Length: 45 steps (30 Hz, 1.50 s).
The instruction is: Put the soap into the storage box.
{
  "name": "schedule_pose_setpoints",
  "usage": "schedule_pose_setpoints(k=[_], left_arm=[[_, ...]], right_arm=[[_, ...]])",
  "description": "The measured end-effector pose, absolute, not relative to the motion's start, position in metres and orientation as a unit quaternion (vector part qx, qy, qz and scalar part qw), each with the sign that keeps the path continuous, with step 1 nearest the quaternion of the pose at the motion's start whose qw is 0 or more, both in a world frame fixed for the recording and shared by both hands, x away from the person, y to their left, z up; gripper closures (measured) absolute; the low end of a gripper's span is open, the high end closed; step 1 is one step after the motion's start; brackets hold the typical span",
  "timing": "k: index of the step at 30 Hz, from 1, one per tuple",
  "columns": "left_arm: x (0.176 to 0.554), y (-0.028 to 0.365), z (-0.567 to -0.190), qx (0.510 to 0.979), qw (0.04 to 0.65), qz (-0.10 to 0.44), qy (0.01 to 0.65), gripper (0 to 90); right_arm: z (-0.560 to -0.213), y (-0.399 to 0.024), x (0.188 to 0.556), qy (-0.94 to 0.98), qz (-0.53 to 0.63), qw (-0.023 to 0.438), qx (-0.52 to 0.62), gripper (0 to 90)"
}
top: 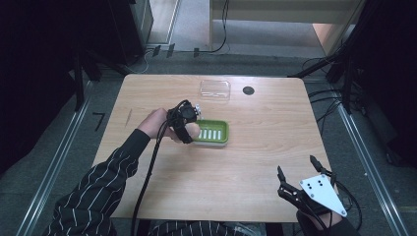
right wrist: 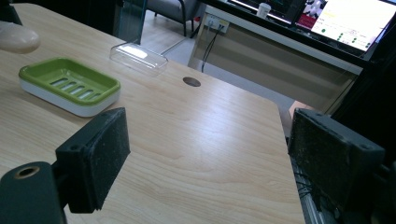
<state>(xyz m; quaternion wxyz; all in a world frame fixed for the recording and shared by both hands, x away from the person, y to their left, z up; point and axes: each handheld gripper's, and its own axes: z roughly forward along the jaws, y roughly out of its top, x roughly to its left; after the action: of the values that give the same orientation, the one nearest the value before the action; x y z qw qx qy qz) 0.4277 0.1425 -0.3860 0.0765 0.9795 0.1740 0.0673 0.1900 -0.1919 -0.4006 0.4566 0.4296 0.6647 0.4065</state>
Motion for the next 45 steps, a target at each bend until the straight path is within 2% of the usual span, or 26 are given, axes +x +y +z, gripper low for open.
schedule_pose_setpoints(k=[17,45], left_arm=[[0.434,0.13,-0.381,0.984,0.081,0.077,0.137,33.7],[0.442,0.124,-0.388,0.987,0.074,0.085,0.115,33.6]], right_arm=[[-0.401,-0.193,0.19,0.665,0.404,0.454,0.434,13.5],[-0.403,-0.198,0.19,0.663,0.406,0.45,0.441,13.4]])
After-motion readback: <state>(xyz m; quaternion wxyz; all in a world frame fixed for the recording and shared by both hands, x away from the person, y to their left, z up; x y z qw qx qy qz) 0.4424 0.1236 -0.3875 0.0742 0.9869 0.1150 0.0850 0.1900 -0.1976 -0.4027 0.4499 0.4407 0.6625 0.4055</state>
